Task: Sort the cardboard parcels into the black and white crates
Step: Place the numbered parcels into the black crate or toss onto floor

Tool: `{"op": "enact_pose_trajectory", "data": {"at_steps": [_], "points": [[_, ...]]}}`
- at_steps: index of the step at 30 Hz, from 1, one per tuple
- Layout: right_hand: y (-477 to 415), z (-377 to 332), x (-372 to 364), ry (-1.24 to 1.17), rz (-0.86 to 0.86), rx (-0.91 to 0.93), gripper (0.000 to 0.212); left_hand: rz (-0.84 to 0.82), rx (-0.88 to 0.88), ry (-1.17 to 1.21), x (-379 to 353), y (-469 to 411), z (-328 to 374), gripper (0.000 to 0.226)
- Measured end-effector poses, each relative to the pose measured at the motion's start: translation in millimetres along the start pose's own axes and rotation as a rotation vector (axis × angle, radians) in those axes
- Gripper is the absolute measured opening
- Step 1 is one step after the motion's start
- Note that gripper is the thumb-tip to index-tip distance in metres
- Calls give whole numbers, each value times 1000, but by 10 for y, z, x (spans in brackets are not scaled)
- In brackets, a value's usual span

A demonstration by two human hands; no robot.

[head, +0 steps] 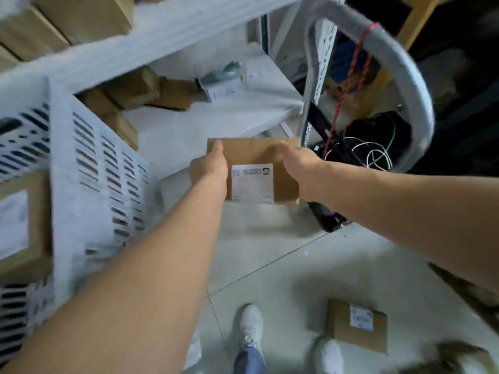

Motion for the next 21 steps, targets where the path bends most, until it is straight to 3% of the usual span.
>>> {"op": "enact_pose_trajectory", "data": {"at_steps": [4,10,14,18,21], "points": [[866,-594,352,0,-44,145,52,-24,-3,123,910,437,714,50],[2035,-1457,695,8,-116,330,38,4,-20,256,2326,815,1369,70],[2688,-1768,582,-32,-250,433,48,5,0,387,3132,907,1478,63],[3170,-1838,344,-14,-323,444,40,37,14,473,3821,906,1415,41],[3520,-1853,108,31,-375,486,38,68,17,495,4281,861,1308,39]]}}
Point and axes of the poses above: each hand's wrist, its own y-axis away from the middle knuckle, its own x-axis out of the back of the hand, z = x × y, the point moved 4 cm from there along -y, towards the middle knuckle, and after that the axes turned 15 degrees about z, right-handed, at the moved point
